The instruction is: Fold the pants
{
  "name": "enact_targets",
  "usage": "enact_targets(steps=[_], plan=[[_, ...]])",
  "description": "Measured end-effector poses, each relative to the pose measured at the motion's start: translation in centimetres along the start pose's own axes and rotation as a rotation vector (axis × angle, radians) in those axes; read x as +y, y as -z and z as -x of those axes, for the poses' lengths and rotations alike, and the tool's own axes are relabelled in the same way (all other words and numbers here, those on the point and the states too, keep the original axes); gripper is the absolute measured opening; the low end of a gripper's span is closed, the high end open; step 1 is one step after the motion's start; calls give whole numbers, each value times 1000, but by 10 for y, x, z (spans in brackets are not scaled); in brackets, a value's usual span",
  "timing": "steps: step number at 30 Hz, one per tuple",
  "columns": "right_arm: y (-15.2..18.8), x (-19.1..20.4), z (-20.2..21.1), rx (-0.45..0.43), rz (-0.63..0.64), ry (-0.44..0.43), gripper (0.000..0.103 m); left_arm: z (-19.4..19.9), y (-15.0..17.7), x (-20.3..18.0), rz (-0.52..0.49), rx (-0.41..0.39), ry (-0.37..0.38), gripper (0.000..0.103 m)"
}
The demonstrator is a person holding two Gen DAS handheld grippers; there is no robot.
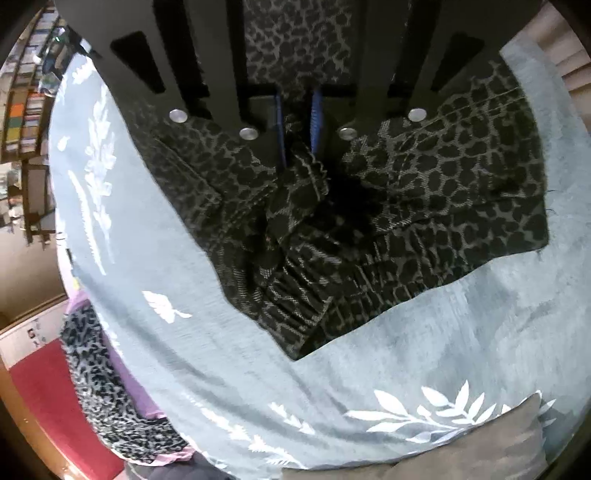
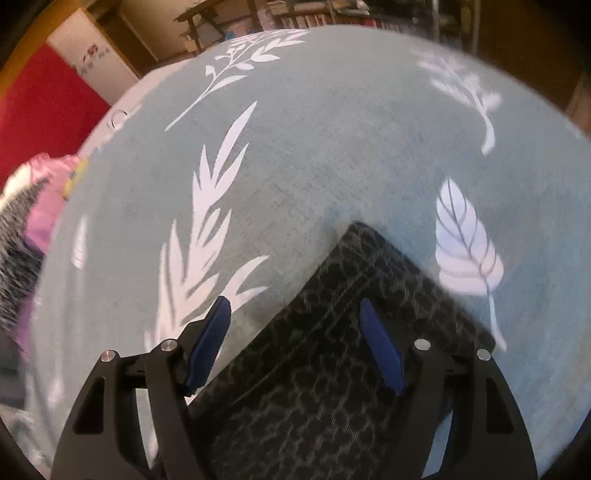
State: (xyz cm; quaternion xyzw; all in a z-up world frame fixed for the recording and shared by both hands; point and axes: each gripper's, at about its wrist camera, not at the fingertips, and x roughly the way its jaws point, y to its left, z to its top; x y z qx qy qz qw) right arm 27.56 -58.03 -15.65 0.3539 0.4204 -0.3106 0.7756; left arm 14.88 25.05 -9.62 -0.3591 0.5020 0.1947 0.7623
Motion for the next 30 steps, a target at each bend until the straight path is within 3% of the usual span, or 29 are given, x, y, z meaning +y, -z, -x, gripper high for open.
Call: enact_targets(steps=[1, 2, 4, 15, 19, 25, 30], plan=[[2, 3, 2, -16, 15, 51, 52, 4, 0, -1, -5, -2, 11, 9], [4, 4, 3, -23, 33, 106, 24, 9, 1, -2, -11, -6, 19, 9], [6, -5, 12, -28, 42, 83, 7, 16, 1, -3, -24, -11, 33, 9], [57, -92, 158, -213, 21, -121, 5, 55, 3, 21, -23, 16, 151, 8], [96, -138, 218, -269, -14, -178, 5, 73, 5, 40, -11, 44, 212, 8], [157, -198, 269, -323, -8, -145, 5, 105, 8, 75, -55, 1, 198, 5], [198, -227, 259, -288, 12, -81, 5, 100, 22, 84, -138, 28, 156, 5]])
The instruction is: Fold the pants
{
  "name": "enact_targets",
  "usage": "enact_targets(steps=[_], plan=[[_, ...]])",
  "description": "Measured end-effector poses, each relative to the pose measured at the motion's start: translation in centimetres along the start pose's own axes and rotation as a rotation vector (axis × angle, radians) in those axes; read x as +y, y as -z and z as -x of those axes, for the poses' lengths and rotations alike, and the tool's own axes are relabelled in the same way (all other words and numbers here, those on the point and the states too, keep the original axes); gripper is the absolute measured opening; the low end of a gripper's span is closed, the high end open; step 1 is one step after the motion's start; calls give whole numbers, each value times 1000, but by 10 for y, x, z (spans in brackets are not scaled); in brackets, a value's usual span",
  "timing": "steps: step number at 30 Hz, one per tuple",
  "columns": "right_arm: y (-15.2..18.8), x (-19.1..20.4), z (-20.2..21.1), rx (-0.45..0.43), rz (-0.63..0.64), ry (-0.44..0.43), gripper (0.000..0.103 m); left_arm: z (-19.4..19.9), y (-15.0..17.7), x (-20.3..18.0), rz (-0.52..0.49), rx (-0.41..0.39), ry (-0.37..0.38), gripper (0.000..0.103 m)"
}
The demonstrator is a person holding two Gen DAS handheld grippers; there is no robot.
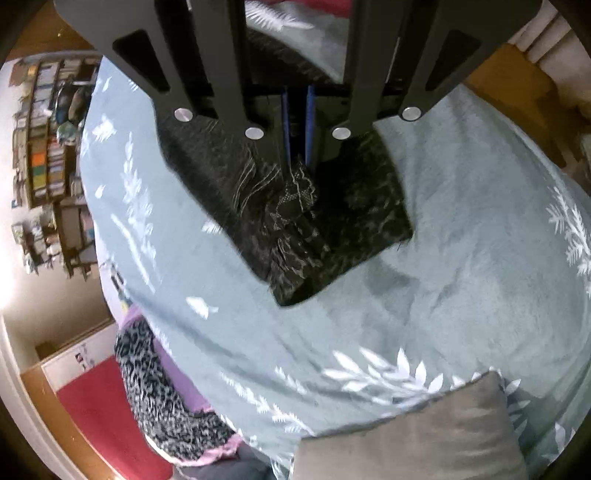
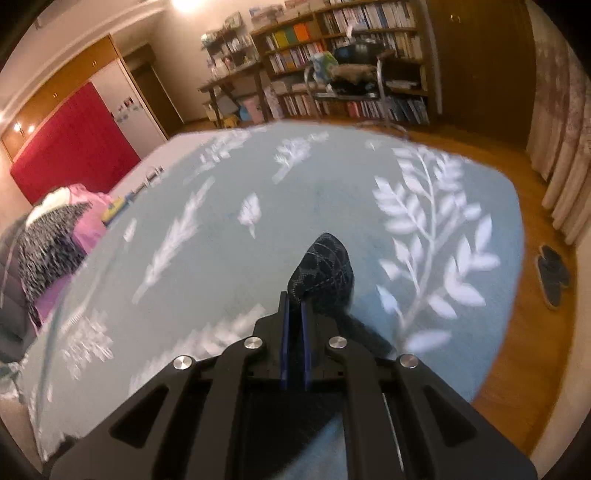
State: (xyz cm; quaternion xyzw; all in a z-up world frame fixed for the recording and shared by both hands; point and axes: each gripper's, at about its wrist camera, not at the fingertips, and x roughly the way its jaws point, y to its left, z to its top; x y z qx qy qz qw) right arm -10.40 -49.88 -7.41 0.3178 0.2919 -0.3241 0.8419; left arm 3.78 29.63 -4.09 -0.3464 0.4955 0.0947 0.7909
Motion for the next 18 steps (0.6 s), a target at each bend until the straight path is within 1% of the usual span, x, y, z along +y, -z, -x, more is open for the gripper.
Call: enact_targets(steps=[3, 5, 8, 10, 12, 15, 16, 18], plan=[[17, -15, -12, 36, -49, 9, 5, -1, 7, 9, 7, 0, 1, 6], [28, -21, -22, 46, -41, 44, 6, 0, 9, 15, 10, -11, 0, 6], [34, -29, -31, 69, -54, 44, 6, -7, 10, 20, 7, -6, -27, 6], [32, -32, -30, 58, -63, 22, 6, -10, 8, 24, 23, -4, -30, 6], [26, -31, -20, 20, -56, 0, 6, -5, 5, 23, 30, -19, -14, 6], [17, -33, -3, -14, -71, -43, 6, 5, 0, 20, 27, -43, 12, 6], [16, -37, 0, -16, -76, -49, 6, 8, -1, 22, 32, -47, 16, 6], [21, -43, -2, 1, -73, -34, 6, 7, -1, 27, 46, -41, 8, 6]])
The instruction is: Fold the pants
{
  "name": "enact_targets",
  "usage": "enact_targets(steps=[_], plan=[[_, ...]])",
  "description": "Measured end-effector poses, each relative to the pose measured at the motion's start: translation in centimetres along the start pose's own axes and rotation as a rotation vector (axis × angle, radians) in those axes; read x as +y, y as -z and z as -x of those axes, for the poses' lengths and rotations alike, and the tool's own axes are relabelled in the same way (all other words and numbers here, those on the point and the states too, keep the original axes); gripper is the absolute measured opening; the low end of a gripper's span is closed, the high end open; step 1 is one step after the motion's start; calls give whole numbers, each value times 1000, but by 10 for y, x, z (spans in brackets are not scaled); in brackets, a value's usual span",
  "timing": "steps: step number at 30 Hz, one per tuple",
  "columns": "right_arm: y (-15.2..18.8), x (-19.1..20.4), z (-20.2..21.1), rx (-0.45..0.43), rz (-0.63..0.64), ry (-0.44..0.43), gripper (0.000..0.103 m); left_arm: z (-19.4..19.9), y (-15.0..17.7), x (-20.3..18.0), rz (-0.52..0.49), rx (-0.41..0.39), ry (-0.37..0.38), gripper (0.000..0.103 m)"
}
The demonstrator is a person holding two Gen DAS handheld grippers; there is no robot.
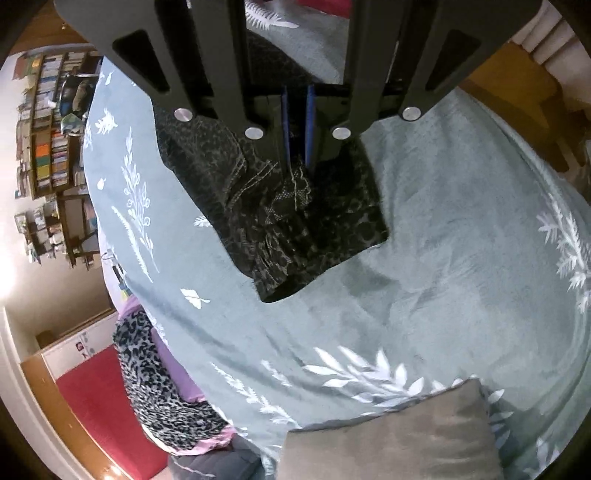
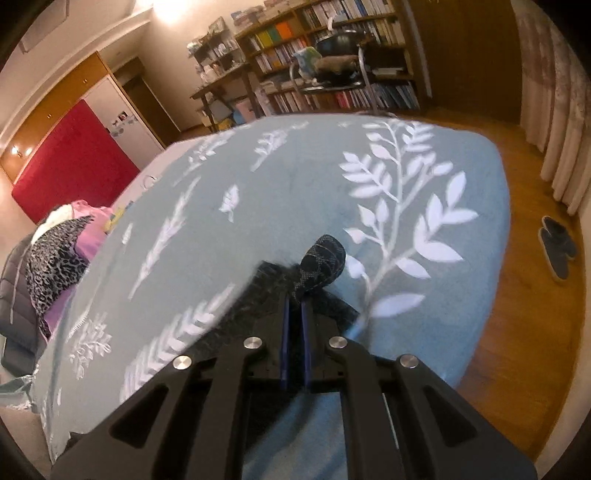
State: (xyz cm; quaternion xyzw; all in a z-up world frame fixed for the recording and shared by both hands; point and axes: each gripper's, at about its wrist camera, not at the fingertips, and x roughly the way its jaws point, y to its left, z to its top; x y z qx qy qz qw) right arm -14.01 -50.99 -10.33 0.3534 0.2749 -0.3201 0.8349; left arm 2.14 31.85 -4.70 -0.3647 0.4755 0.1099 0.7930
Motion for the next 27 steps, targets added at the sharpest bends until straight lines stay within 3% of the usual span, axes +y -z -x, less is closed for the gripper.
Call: enact_targets(steps=[5, 9, 11, 13, 17, 20, 23, 27], plan=[[27, -28, -36, 115, -37, 62, 7, -23, 13, 23, 26, 56, -82, 6], [29, -39, -40, 126, -73, 53, 26, -34, 18, 19, -48, 43, -139, 13], [21, -41, -29, 91, -92, 65, 33, -29, 18, 10, -97, 17, -184, 25], [14, -36, -13, 16, -62, 104, 40, -20, 17, 2, -155, -52, -264, 58], [7, -19, -1, -35, 4, 96, 46, 0, 16, -3, -214, -189, -379, 63], [3, -1, -7, -31, 59, 57, 46, 10, 16, -14, -250, -257, -381, 63], [0, 21, -29, 25, 92, 3, 46, 13, 25, -37, -333, -290, -331, 63], [6, 42, -72, 135, 140, -27, 46, -11, 36, -70, -408, -216, -202, 63]])
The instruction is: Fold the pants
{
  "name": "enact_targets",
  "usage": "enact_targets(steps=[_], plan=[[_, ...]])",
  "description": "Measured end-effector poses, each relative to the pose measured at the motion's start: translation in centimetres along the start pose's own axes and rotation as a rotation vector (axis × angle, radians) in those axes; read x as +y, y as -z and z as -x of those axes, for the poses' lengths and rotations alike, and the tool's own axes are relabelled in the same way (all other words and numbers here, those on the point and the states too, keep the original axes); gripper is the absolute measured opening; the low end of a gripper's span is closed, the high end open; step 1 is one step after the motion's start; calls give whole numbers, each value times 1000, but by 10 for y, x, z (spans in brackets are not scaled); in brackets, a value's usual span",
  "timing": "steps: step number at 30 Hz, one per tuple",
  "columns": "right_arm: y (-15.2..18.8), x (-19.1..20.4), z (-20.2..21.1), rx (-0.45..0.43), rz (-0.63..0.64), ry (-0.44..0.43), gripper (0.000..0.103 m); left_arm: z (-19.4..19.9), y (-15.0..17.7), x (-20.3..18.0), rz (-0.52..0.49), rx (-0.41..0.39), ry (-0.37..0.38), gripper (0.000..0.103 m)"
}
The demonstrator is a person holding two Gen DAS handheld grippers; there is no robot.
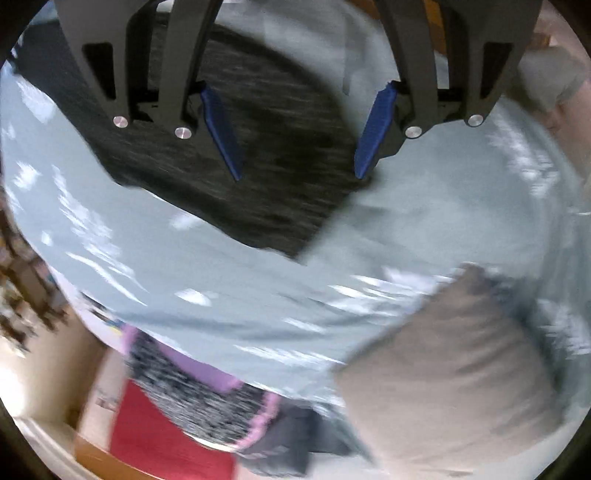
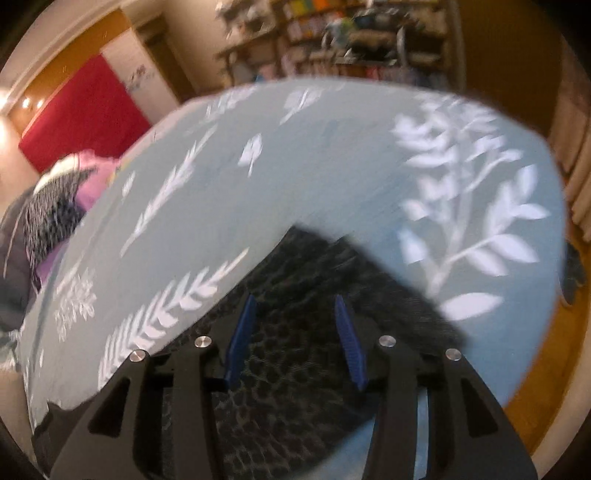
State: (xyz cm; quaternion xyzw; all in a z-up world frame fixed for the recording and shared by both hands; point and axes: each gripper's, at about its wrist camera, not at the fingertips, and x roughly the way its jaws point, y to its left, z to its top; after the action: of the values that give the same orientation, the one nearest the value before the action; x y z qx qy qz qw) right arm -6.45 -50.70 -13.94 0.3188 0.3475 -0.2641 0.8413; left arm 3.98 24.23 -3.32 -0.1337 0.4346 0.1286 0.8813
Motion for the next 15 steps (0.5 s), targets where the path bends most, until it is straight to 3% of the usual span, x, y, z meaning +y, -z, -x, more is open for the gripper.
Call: enact_targets(steps=[2, 9, 15], plan=[[-2, 6, -16, 3, 19, 24, 46, -15, 5, -16, -22, 42, 52, 63], [-8, 13, -35, -22, 48, 57, 53, -74, 34, -29, -82, 160, -63, 64], [-3, 19, -25, -38, 52, 83, 54, -76, 39, -20, -92, 159, -42, 66]])
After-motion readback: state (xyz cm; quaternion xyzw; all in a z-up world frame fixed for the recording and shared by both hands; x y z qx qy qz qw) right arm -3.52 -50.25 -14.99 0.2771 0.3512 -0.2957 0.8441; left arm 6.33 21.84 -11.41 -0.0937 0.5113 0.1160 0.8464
